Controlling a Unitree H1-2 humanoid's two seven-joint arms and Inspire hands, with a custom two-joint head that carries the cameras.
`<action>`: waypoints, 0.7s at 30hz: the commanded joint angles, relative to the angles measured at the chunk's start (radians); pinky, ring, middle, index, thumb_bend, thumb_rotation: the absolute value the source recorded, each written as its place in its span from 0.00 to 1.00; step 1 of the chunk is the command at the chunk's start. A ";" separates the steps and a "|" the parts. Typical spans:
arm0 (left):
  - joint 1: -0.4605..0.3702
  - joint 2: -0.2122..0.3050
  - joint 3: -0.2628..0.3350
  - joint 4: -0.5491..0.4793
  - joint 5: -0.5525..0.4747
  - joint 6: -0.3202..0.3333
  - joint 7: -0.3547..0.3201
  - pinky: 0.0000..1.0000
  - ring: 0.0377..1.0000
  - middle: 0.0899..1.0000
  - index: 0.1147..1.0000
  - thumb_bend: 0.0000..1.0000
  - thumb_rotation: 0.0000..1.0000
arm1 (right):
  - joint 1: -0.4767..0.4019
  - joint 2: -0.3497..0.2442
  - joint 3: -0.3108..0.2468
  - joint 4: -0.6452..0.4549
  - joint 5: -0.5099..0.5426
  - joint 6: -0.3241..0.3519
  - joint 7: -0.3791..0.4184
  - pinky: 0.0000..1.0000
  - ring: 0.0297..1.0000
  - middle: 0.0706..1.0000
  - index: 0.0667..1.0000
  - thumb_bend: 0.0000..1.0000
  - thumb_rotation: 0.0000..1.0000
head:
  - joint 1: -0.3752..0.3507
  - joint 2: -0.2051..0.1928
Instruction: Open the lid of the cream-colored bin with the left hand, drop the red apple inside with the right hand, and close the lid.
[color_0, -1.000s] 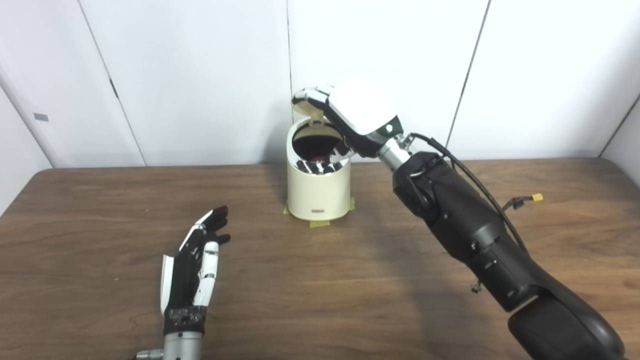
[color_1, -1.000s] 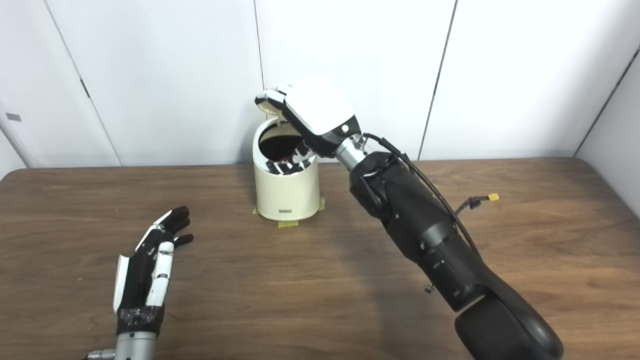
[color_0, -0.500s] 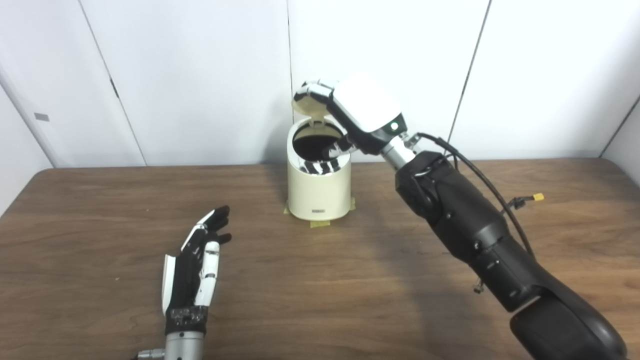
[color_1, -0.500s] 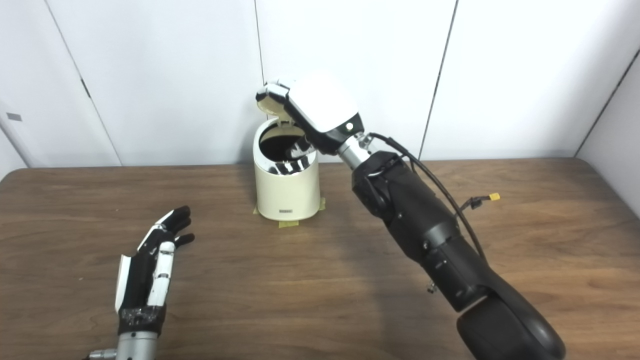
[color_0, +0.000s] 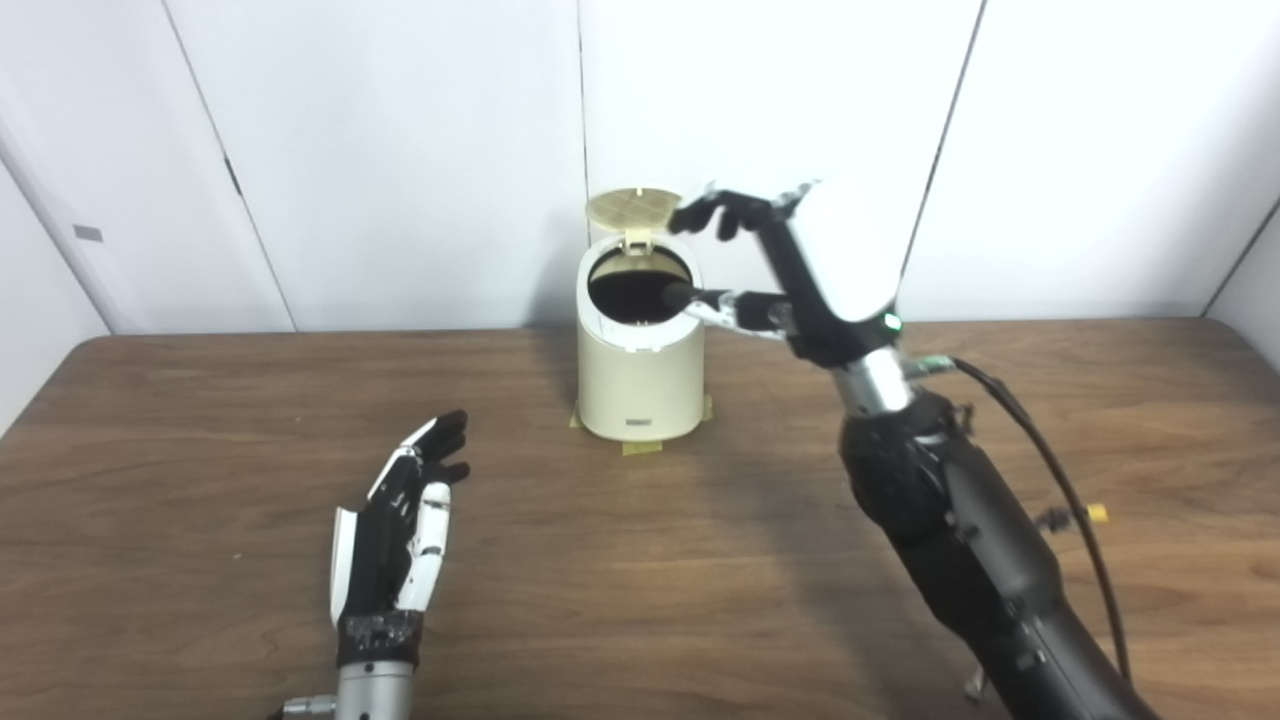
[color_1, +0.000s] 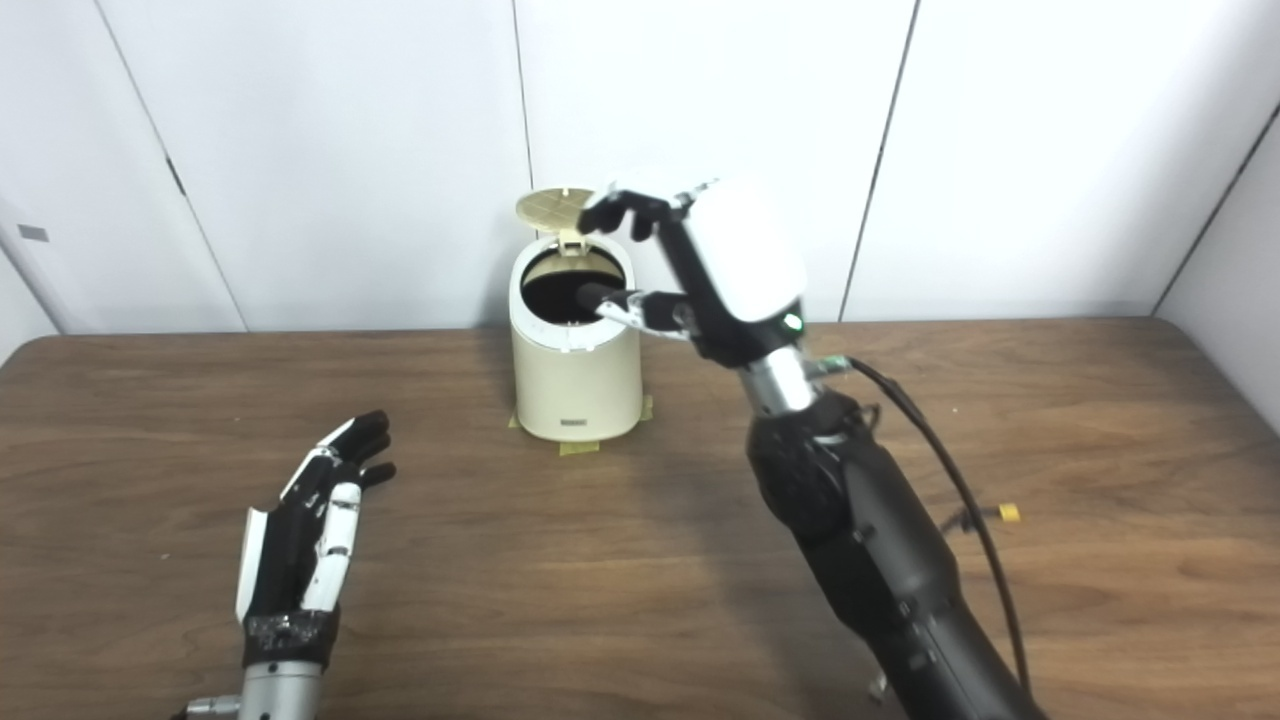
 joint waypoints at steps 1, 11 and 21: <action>-0.001 -0.003 -0.001 0.005 0.013 -0.031 0.000 0.77 0.84 0.83 0.79 0.16 0.78 | 0.033 0.015 -0.032 -0.071 0.085 0.013 0.037 0.37 0.44 0.46 0.44 0.52 0.01 | -0.002 0.002; -0.001 0.006 0.012 -0.013 0.022 0.011 0.000 0.75 0.84 0.83 0.79 0.15 0.78 | 0.351 0.000 -0.151 -0.172 0.401 0.051 0.227 0.54 0.64 0.66 0.46 0.48 0.16 | -0.007 0.003; 0.002 0.018 0.020 -0.020 0.058 0.016 0.004 0.73 0.82 0.82 0.77 0.21 0.55 | 0.474 0.053 -0.201 -0.129 0.530 0.031 0.261 0.57 0.64 0.65 0.46 0.48 0.15 | 0.000 0.006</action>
